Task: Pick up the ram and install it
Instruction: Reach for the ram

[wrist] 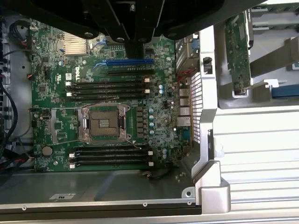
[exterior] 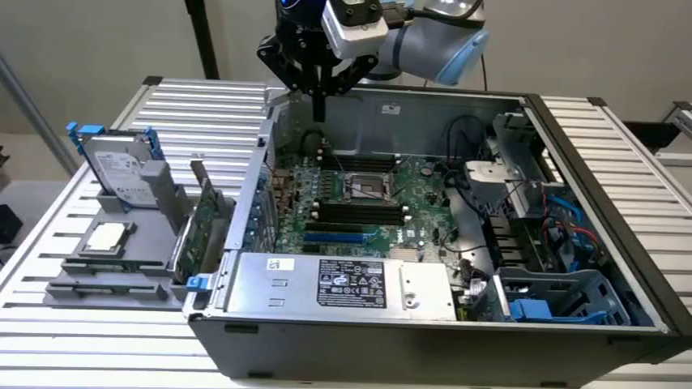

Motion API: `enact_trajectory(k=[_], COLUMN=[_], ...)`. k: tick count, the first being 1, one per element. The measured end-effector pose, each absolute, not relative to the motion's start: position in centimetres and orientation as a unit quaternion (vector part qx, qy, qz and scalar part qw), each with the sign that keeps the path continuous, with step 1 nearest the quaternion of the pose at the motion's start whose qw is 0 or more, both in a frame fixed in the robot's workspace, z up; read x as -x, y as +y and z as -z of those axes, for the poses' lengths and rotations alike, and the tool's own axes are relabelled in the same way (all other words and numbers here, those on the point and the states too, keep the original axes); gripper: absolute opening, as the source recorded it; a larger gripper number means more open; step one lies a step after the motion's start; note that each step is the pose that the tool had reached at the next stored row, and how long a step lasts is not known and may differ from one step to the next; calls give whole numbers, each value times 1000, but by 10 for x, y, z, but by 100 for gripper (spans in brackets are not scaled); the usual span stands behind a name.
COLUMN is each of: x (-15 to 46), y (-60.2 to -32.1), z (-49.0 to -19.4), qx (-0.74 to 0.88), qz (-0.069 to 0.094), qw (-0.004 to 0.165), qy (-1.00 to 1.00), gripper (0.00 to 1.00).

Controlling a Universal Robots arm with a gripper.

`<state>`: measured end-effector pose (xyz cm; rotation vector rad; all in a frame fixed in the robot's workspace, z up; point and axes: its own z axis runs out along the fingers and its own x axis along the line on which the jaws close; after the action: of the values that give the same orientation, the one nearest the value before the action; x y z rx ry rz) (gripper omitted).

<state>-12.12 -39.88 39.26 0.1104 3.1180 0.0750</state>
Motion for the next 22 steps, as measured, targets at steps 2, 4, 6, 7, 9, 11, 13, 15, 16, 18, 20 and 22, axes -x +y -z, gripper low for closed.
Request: enact_trajectory(k=[2, 4, 6, 7, 9, 11, 13, 15, 16, 18, 20, 22], x=[121, 122, 123, 124, 127, 132, 139, 147, 152, 161, 170, 179], y=[-400, -405, -412, -417, -424, -430, -434, -438, -439, -441, -444, -446], z=[-393, -393, -393, -393, -393, -393, -392, -392, -392, -392, -391, -391], qx=[-35, -35, -35, -35, -35, -35, -35, -35, -35, -35, -35, -35], qz=[-24, -24, -24, -24, -24, -24, -24, -24, -24, -24, -24, -24], qw=[10, 10, 10, 10, 10, 10, 10, 10, 10, 10, 10, 10], qy=[999, 999, 999, 999, 999, 999, 999, 999, 999, 999, 999, 999], gripper=[0, 0, 0, 0, 0, 0, 0, 0, 0, 0, 0, 0])
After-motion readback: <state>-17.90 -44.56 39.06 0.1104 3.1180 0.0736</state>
